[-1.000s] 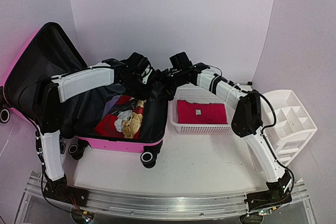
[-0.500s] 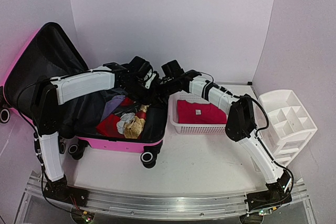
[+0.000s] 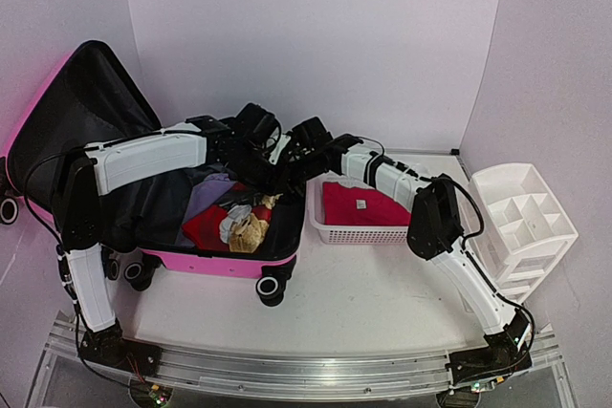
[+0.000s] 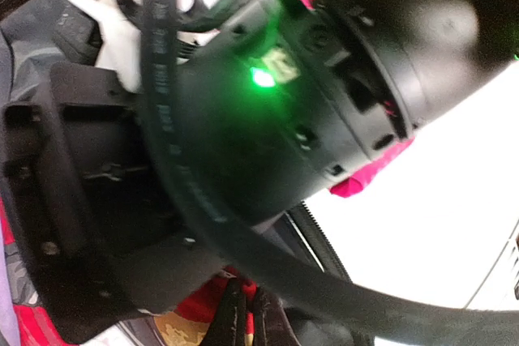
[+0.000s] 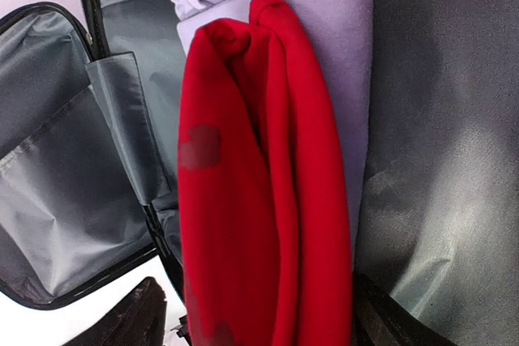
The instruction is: Open, take out, and arrange the luggage
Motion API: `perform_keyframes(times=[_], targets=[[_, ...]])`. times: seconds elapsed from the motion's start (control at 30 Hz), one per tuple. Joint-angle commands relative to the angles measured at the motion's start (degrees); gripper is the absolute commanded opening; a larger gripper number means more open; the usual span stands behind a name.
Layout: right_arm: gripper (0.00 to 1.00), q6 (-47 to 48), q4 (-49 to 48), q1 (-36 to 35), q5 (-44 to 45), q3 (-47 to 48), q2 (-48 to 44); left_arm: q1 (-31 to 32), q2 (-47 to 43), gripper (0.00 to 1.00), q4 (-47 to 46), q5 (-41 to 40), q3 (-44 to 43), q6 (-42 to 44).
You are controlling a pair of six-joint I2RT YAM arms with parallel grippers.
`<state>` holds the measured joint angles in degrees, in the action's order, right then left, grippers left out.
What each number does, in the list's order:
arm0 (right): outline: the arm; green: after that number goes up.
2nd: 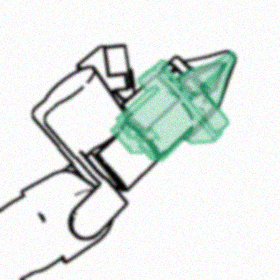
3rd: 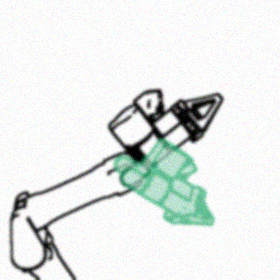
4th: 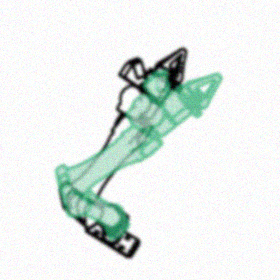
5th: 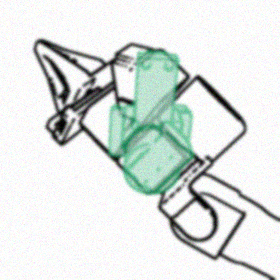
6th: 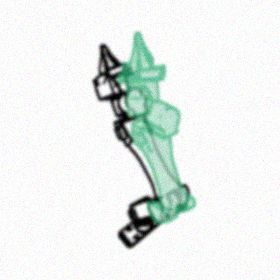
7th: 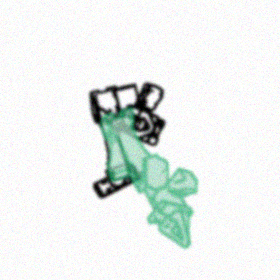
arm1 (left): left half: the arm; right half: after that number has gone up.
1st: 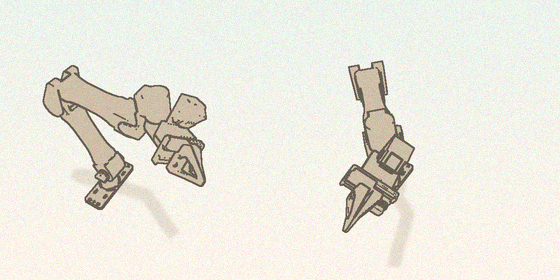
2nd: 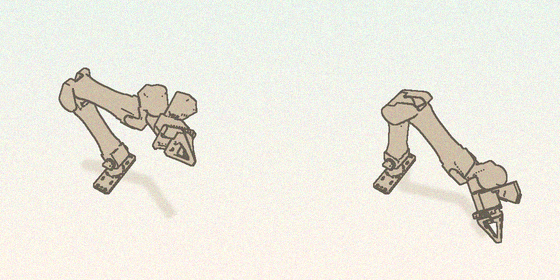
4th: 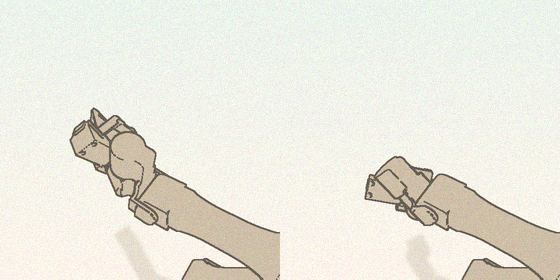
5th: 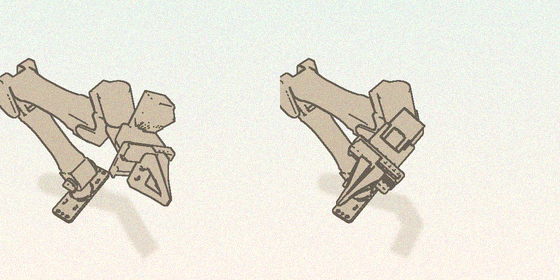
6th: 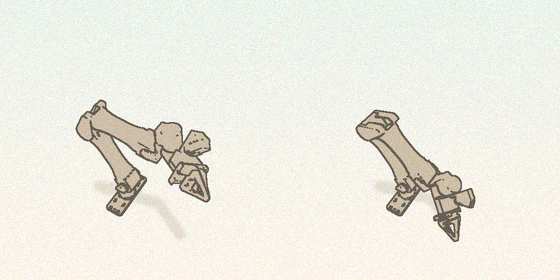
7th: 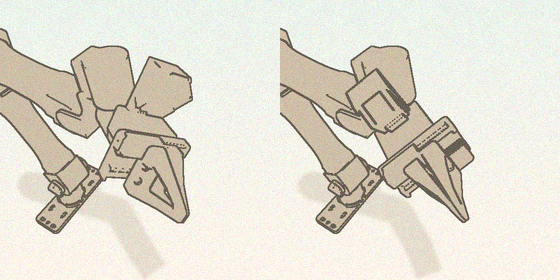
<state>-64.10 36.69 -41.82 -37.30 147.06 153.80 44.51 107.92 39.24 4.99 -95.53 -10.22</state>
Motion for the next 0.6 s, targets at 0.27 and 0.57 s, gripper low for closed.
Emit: perform_keyframes(times=[0.27, 0.57], targets=[[0.6, 1.5, -4.0, -0.3, -1.8, 3.4, 2.4, 2.3, -3.9, 0.0, -3.2, 2.7, 0.7, 0.5], [0.12, 4.0, -6.7, 0.0, 0.0, 2.7, 1.1, 2.4, -5.1, 0.01, -3.2, 3.2, 2.3, 0.6]])
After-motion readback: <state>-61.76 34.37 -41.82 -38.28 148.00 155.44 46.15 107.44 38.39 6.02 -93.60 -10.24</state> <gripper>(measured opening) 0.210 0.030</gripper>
